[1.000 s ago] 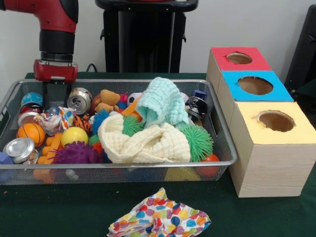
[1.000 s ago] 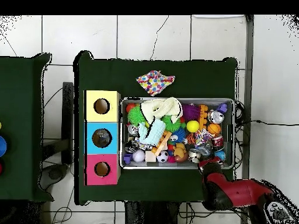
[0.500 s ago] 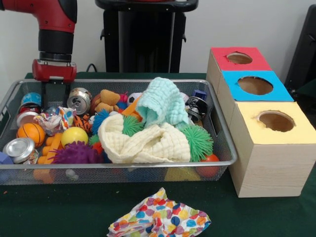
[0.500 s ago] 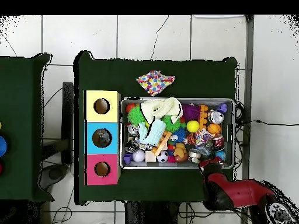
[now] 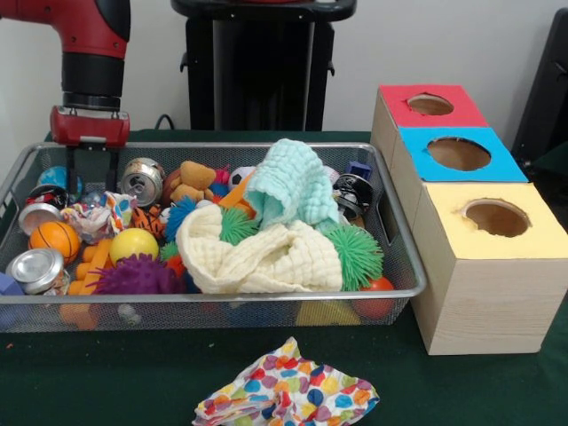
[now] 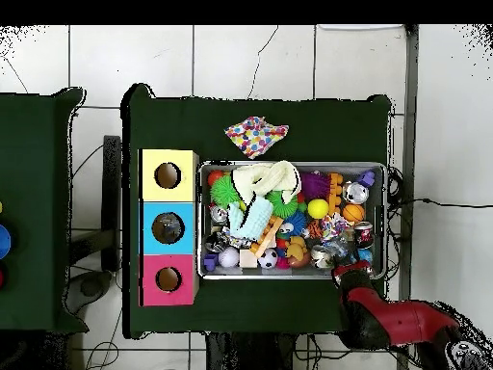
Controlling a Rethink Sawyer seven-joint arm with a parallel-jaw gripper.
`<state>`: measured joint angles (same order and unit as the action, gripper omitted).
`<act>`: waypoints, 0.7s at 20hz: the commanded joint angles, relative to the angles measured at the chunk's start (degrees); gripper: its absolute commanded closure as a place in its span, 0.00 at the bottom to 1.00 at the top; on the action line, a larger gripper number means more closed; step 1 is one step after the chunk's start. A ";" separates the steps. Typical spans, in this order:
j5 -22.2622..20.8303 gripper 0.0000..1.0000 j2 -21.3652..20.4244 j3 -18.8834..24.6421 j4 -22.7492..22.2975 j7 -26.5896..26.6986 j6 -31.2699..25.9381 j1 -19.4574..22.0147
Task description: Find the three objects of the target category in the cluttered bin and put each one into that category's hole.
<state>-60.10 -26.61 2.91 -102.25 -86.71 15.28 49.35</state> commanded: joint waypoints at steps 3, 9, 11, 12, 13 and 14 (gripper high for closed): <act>-2.95 0.00 5.70 2.35 -2.78 -5.37 -7.41 1.51; -3.12 0.00 5.54 3.79 -3.01 -4.81 -8.95 2.99; -2.20 0.00 5.91 2.61 -2.59 -5.23 -8.23 1.84; -2.06 0.00 5.99 2.48 -2.56 -5.31 -8.18 1.70; -1.98 0.00 6.07 2.52 -2.52 -5.26 -8.48 1.76; -2.00 0.00 6.14 2.69 -2.54 -5.33 -8.44 1.95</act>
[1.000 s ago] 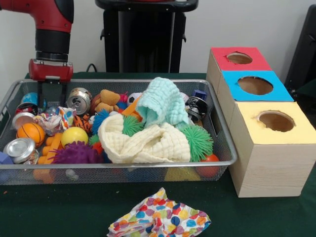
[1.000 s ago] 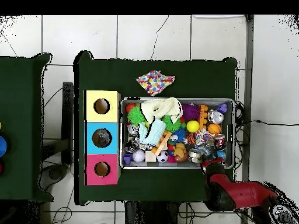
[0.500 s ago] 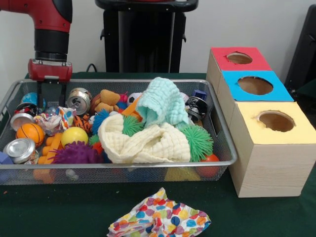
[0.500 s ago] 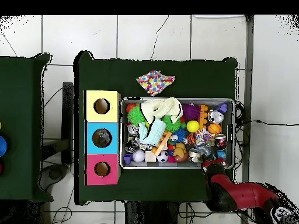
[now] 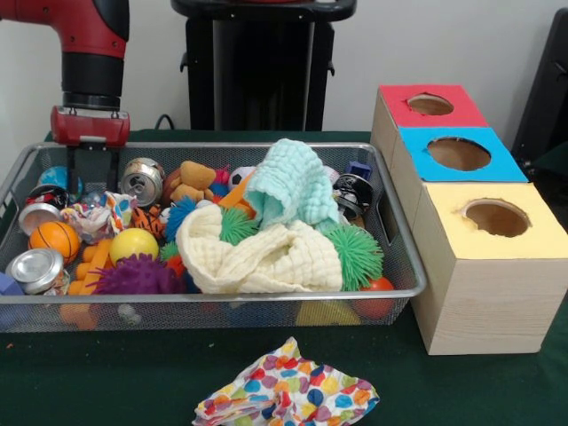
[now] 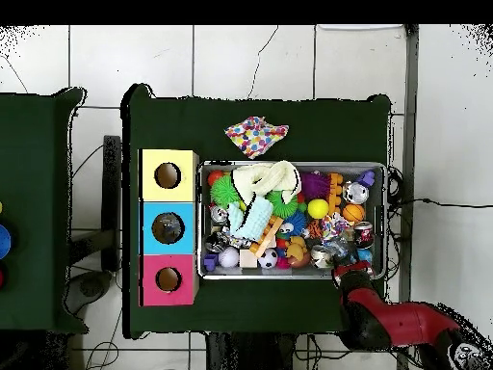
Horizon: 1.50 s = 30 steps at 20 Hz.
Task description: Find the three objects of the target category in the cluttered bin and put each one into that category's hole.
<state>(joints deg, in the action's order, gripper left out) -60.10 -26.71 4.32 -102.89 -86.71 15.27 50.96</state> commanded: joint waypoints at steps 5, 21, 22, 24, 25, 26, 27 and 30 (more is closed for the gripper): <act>-2.70 0.00 7.10 2.65 -1.55 -4.94 -9.15 1.72; -5.23 0.00 8.79 9.95 -1.08 -2.71 -11.66 7.03; -5.43 0.00 8.86 10.47 -1.19 -2.50 -11.80 7.43; -6.13 0.00 9.29 12.32 -1.50 -2.05 -12.38 9.10; -6.05 0.00 9.40 12.60 -1.35 -1.84 -12.52 9.17; -6.22 0.00 9.41 12.82 -1.38 -1.56 -12.61 9.30; -6.45 0.00 9.35 12.59 -1.25 -1.26 -12.47 8.99; -6.68 1.00 9.48 13.17 -1.51 -1.32 -12.07 9.56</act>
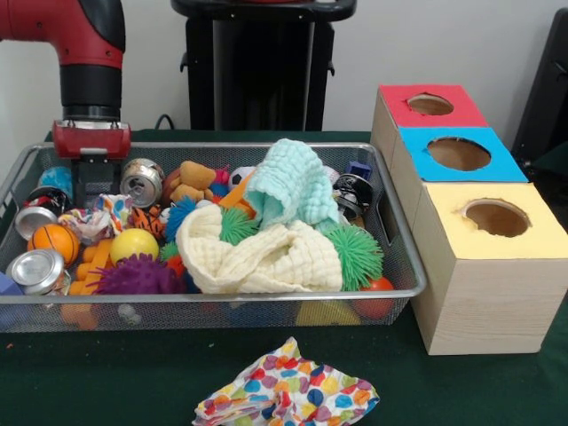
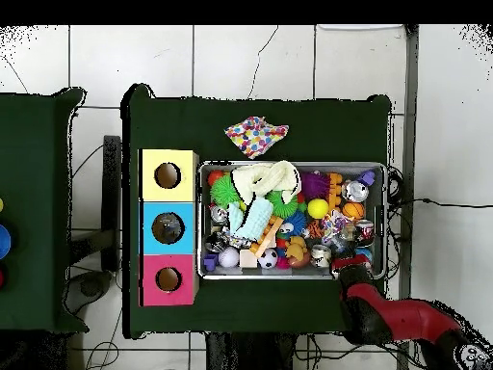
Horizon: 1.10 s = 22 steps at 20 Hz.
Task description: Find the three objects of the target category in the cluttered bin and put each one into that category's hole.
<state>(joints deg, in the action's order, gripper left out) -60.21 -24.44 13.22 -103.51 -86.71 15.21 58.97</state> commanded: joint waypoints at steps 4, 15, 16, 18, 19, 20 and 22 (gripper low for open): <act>-6.56 1.00 7.24 4.73 -0.93 -1.73 -11.75 1.78; -3.69 1.00 -0.53 5.08 -5.41 -0.94 -14.27 0.52; -2.92 1.00 -2.70 5.50 -6.89 -0.74 -15.04 0.34; -0.28 1.00 -8.43 6.90 -10.67 -0.02 -17.80 0.23; 0.95 1.00 -10.84 6.87 -11.87 0.04 -18.86 -0.57; 1.56 1.00 -11.96 6.95 -12.45 -0.11 -19.45 -0.88; 2.17 1.00 -13.88 6.37 -13.06 -0.85 -19.89 -2.39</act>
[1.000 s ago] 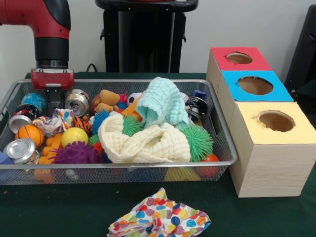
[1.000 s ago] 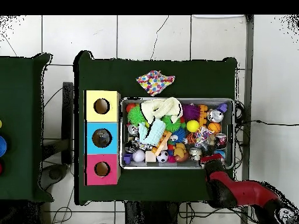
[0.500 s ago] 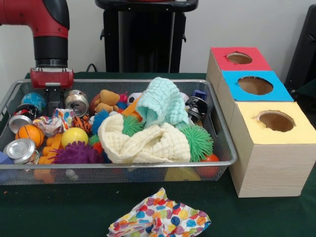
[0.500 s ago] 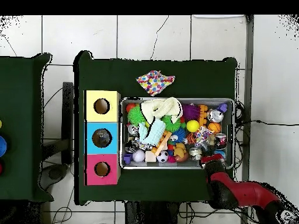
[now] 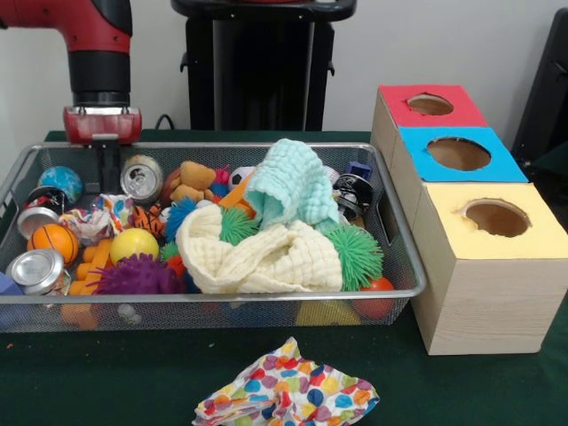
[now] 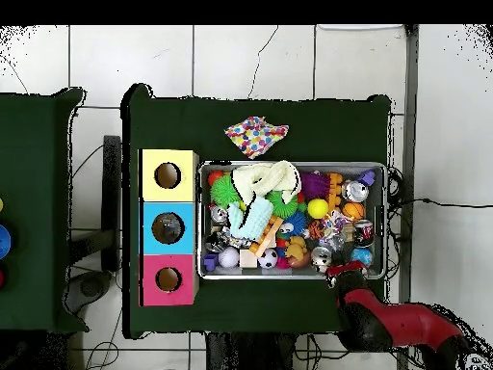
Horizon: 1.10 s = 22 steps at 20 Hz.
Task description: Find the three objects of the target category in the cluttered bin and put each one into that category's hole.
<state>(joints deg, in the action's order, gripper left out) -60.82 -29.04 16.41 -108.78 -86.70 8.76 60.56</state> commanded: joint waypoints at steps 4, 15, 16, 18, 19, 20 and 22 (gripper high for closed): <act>4.04 1.00 -12.11 3.25 -9.14 -2.43 -14.54 -5.93; 6.12 1.00 -13.11 3.98 -8.35 -2.00 -17.00 -7.18; 6.03 1.00 -12.25 4.20 -7.88 -1.82 -16.93 -6.88; 5.42 1.00 -9.75 4.15 -6.39 -1.60 -16.62 -6.66; 4.54 1.00 -7.91 4.18 -5.14 -1.28 -16.11 -6.46; 4.22 1.00 -6.92 4.65 -4.57 -0.99 -15.89 -5.95; 3.08 1.00 -3.77 5.63 -2.49 0.02 -15.46 -4.89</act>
<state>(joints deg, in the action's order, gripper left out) -56.63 -40.84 16.64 -117.04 -86.70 -0.89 54.33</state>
